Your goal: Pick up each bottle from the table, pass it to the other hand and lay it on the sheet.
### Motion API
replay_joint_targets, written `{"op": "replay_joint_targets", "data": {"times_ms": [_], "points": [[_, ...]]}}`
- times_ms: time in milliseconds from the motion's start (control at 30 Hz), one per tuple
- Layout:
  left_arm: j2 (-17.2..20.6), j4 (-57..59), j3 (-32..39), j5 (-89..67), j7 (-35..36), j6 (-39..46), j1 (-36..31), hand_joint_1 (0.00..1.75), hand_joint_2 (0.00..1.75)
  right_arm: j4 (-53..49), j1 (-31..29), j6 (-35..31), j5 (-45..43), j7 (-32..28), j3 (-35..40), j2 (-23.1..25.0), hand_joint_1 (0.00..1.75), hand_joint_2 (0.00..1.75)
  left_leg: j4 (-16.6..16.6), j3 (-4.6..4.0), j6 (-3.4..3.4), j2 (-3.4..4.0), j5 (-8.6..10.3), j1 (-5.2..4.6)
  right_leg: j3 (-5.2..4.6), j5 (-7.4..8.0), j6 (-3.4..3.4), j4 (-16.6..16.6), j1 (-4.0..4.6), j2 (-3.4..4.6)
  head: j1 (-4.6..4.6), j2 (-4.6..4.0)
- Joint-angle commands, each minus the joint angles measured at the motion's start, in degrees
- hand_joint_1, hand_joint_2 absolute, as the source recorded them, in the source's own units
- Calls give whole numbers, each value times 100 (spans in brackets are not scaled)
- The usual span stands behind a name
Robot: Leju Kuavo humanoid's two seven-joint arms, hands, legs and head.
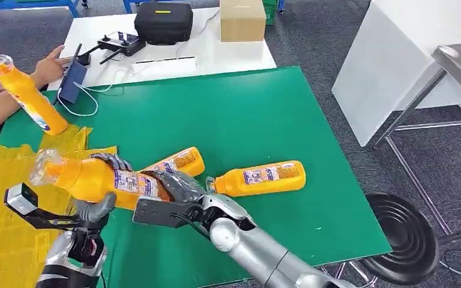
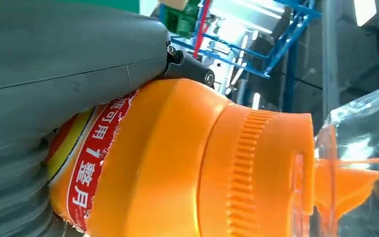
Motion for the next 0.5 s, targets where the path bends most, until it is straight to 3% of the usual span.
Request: {"op": "replay_joint_targets", "data": {"times_ms": [33, 100, 133, 300, 333, 400, 500], "points": [[71, 428, 483, -371, -33, 176, -347, 175, 175, 34, -347, -374, -178, -122, -293, 2, 0, 175, 3, 10, -5, -8, -4, 8, 11, -2, -1, 1, 4, 11, -2, 0], [55, 348, 552, -498, -93, 294, -385, 175, 175, -116, -304, -382, -229, -134, -413, -124, 0, 175, 2, 5, -3, -10, -2, 5, 7, -2, 1, 2, 1, 6, 2, 0], [-5, 203, 618, -764, -172, 553, -373, 175, 175, -345, -211, -391, -232, -124, -484, -265, 0, 0, 6, 17, -5, -18, -7, 11, 21, -7, 1, 2, 6, 8, -2, 0], [-637, -1044, 490, -2797, -429, 2668, -232, 175, 175, -2170, 917, -306, -284, -140, -1232, -1791, 0, 0, 4, 14, 2, -74, -3, 18, 44, -14, 8, -18, 14, -51, 0, 2], [-657, -1075, 448, -3261, -506, 3164, -315, 175, 175, -2311, 1080, -221, -310, -186, -1387, -1902, 0, 0, 3, 5, 2, -57, 2, 10, 24, -7, 6, -17, 10, -44, -9, 0], [-638, -972, 511, -4525, -708, 4452, -532, 175, 175, -2244, 1139, -34, -210, -103, -1440, -1945, 0, 0, 9, 19, 5, -102, -6, 11, 55, -21, 12, -22, 10, -76, -2, 0], [-503, -623, 767, -6454, -748, 6262, -654, 175, 175, -1825, 856, 25, -148, -91, -1156, -1718, 0, 0, 16, 14, 0, -65, -15, 5, 43, -15, 6, -12, 1, -38, 2, 0]]}}
